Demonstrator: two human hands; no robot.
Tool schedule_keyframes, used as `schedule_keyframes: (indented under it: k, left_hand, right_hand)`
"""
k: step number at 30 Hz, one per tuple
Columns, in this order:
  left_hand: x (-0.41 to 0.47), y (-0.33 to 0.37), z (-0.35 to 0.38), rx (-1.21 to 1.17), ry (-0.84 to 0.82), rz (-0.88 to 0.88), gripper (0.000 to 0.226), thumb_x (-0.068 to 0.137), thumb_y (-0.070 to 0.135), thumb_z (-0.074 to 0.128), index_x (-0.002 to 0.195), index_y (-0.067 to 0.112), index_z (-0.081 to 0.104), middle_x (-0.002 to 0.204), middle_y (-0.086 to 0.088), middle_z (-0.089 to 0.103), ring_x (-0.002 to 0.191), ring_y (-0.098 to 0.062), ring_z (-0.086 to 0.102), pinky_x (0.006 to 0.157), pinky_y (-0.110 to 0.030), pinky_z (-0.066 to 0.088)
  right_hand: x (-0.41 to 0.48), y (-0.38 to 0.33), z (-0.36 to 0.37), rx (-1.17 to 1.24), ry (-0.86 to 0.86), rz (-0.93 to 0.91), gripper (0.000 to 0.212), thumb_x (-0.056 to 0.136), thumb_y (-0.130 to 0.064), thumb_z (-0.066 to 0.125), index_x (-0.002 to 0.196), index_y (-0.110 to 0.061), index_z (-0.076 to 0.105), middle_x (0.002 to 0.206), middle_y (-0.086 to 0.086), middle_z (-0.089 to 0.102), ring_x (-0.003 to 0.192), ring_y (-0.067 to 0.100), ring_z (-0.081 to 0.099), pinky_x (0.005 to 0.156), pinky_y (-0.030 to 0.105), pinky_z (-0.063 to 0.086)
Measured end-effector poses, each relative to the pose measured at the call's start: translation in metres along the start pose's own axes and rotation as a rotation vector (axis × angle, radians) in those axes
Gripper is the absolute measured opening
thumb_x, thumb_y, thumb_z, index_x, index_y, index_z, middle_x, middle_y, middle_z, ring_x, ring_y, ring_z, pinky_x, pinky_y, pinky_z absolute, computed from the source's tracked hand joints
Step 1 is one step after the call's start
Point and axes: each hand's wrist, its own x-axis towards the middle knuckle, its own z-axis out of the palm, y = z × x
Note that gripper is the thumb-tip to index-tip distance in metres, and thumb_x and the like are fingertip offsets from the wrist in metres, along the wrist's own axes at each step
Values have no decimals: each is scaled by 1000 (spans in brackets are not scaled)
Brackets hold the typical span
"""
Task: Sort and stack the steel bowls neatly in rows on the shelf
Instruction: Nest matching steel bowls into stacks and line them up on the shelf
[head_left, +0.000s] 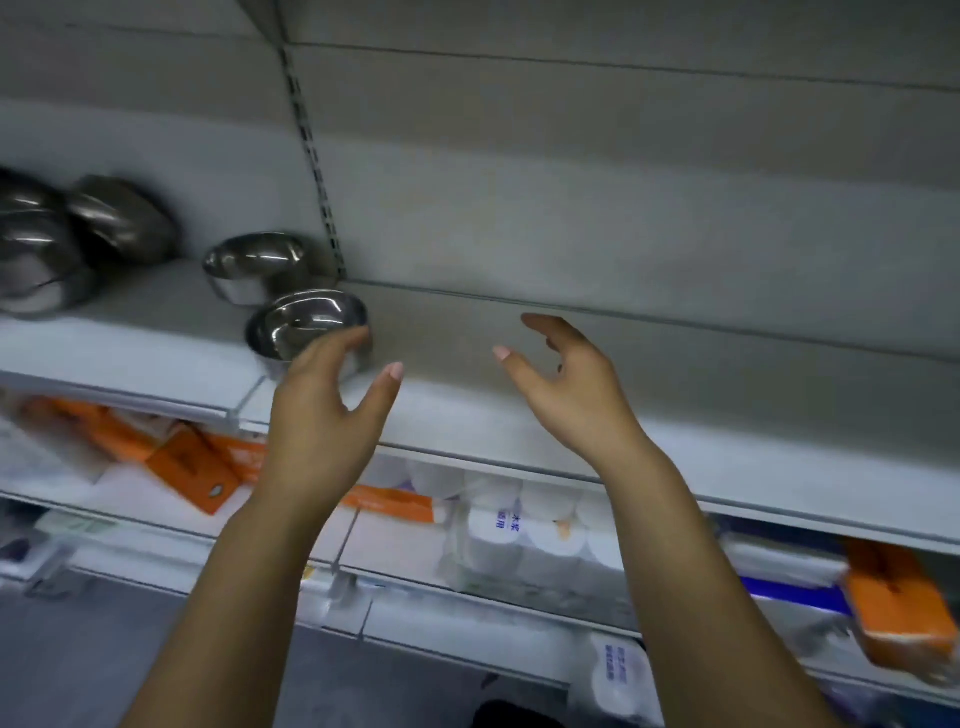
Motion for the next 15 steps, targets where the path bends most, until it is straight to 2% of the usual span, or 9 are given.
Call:
schedule_keyframes:
  k: [3,10,12,13,15]
  left_hand:
    - [-4,-17,-23,14,72,-71,40,94,34,70,132,22,64,133,5,63,125,-14,54,100,-26,39]
    - [0,-40,-55,152,214,-282,48,94,35,71,136,14,61,139,-5,61,127,-24,56,105,-33,42]
    - [-2,-44,-56,147,250,-327,48,94,37,70,136,15,61,138,-5,61,125,-25,56,105,-38,44]
    - [-2,-47,-56,140,265,-346,48,94,37,70,136,15,62,137,-5,61,124,-25,57,105,-40,45]
    - [-2,-54,-56,124,289,-392,48,95,39,69,137,16,62,137,-5,62,122,-23,57,101,-38,46]
  right_hand:
    - [16,-17,30,4,-112,-70,55,91,-50,66,140,-29,54,146,-13,53,134,8,47,111,26,37]
    - [49,-49,82,5,-345,-163,62,89,-55,67,144,-32,48,149,-10,50,136,11,47,110,29,39]
    - [54,-54,90,-3,-407,-181,60,88,-53,69,141,-34,47,143,-15,52,131,10,49,101,23,39]
    - [57,-56,92,3,-441,-181,55,88,-50,71,136,-39,47,133,-23,53,125,5,51,93,16,39]
    - [62,-58,97,21,-508,-176,50,83,-45,79,116,-53,43,107,-41,45,103,-17,51,74,1,34]
